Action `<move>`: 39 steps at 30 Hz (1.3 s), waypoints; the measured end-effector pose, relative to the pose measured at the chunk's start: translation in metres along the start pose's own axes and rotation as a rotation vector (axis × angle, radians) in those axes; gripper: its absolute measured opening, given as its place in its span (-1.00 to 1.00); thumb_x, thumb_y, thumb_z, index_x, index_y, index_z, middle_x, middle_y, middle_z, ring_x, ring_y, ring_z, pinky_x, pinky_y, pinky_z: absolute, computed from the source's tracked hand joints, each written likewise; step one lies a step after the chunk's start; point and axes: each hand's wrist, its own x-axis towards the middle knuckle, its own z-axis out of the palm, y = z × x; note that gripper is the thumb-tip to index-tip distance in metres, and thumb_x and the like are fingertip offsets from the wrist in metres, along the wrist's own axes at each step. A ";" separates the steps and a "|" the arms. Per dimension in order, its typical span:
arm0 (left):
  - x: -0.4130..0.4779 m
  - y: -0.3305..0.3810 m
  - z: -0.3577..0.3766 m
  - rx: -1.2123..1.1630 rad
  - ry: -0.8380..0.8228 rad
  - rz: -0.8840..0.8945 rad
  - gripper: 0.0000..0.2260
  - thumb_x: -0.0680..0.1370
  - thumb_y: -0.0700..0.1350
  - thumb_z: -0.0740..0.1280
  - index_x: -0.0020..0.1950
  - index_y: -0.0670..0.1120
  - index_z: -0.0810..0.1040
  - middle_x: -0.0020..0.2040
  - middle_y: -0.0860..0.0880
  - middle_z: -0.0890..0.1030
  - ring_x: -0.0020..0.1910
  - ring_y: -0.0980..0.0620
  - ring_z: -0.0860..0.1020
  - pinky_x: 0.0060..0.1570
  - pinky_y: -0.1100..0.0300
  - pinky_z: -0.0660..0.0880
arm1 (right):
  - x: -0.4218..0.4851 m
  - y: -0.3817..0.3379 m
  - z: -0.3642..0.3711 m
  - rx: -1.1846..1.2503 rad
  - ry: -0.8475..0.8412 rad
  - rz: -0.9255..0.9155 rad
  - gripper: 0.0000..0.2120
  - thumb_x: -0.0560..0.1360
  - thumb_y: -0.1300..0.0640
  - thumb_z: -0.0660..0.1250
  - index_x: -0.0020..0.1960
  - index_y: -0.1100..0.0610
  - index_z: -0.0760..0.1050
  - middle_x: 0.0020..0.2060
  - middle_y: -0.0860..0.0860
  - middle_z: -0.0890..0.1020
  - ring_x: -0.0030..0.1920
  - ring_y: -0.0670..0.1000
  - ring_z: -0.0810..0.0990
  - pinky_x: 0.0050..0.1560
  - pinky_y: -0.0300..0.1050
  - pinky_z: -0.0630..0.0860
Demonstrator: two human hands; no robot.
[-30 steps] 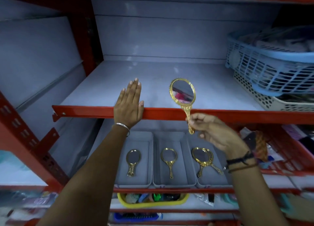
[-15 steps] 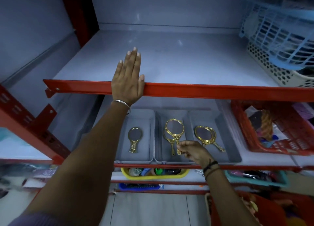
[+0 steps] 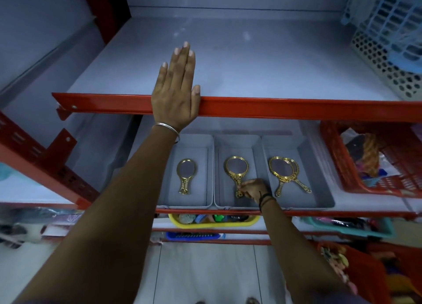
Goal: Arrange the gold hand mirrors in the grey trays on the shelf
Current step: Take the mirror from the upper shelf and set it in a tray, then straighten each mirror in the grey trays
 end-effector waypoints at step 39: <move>-0.195 -0.022 0.130 -0.466 -1.199 -0.691 -0.69 0.54 -0.35 0.20 0.27 -0.32 0.46 0.28 -0.27 0.53 0.31 -0.20 0.43 0.34 0.16 0.28 | 0.033 -0.076 0.156 -0.177 -0.009 -0.265 -0.72 0.47 0.37 0.29 0.18 0.32 0.53 0.14 0.22 0.63 0.15 0.15 0.59 0.03 -0.24 0.46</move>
